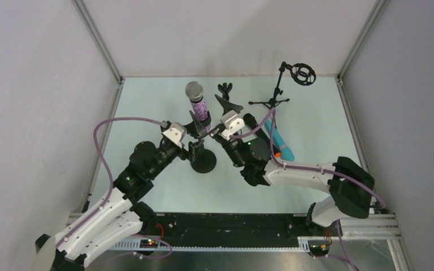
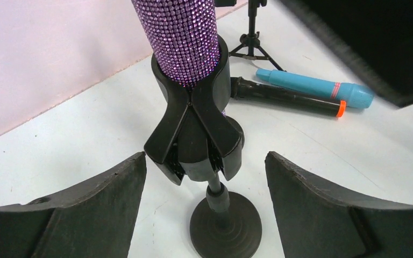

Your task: Attach the microphones to the stand

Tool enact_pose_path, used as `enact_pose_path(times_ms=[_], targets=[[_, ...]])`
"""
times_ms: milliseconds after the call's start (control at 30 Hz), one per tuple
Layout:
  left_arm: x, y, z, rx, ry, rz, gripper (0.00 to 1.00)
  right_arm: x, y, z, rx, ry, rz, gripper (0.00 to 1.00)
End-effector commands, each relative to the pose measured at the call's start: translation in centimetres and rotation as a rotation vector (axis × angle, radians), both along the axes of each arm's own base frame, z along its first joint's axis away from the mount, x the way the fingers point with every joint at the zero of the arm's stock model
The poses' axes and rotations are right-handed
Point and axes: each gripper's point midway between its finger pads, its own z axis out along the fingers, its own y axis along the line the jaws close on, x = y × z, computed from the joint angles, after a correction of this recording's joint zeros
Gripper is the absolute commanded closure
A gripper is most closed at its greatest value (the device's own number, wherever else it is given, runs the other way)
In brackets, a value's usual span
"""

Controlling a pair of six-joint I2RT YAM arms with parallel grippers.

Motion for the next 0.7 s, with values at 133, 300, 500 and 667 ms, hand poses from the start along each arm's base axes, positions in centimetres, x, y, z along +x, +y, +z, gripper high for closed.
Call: enact_pose_path(times_ms=[133, 300, 500, 667], targets=[[0.5, 1.4, 3.6, -0.004, -0.086, 0.052, 0.03, -3.1, -3.4, 2.8, -0.009, 0.066, 0.134, 0.06], [-0.4, 3.0, 5.9, 0.008, -0.124, 0.081, 0.0, -4.6, -5.7, 1.1, -0.063, 0.218, 0.257, 0.1], [-2.7, 5.4, 10.0, -0.029, -0.18, 0.117, 0.0, -6.2, -6.7, -4.9, -0.145, 0.39, 0.345, 0.19], [-2.7, 6.7, 12.0, -0.054, -0.166, 0.176, 0.0, -6.8, -3.9, -11.5, -0.191, 0.541, 0.428, 0.28]])
